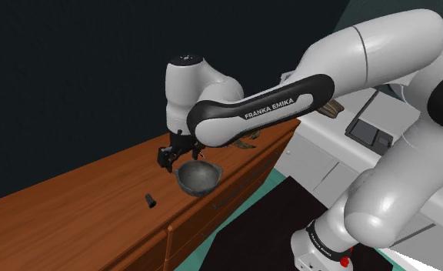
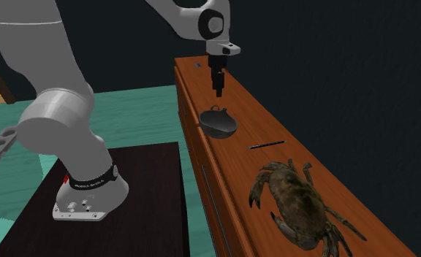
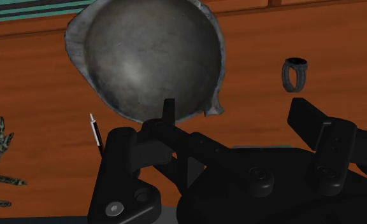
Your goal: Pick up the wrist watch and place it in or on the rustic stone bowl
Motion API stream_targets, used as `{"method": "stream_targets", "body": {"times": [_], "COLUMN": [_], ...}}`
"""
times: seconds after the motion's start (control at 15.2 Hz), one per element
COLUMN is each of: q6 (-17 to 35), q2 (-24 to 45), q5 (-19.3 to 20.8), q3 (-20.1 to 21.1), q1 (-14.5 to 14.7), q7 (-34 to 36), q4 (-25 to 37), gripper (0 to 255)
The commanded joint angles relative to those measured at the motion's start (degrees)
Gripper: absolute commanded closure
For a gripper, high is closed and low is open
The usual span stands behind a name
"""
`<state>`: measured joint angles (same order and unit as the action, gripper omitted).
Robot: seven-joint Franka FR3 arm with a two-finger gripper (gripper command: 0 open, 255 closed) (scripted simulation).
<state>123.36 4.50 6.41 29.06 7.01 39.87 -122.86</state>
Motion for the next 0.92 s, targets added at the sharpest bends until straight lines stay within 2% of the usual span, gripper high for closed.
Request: {"method": "stream_targets", "body": {"times": [0.0,0.33,0.66,0.86], "q6": [0.35,0.83,-0.02,1.74], "q2": [4.32,15.91,27.12,28.3], "q5": [2.41,8.43,12.74,13.48], "q3": [0.48,-0.06,-1.75,-2.32], "q1": [1.16,5.59,10.97,11.23], "q7": [2.81,8.88,12.88,13.34], "q4": [2.58,10.24,19.57,18.89], "gripper": [0,0,0,0]}}
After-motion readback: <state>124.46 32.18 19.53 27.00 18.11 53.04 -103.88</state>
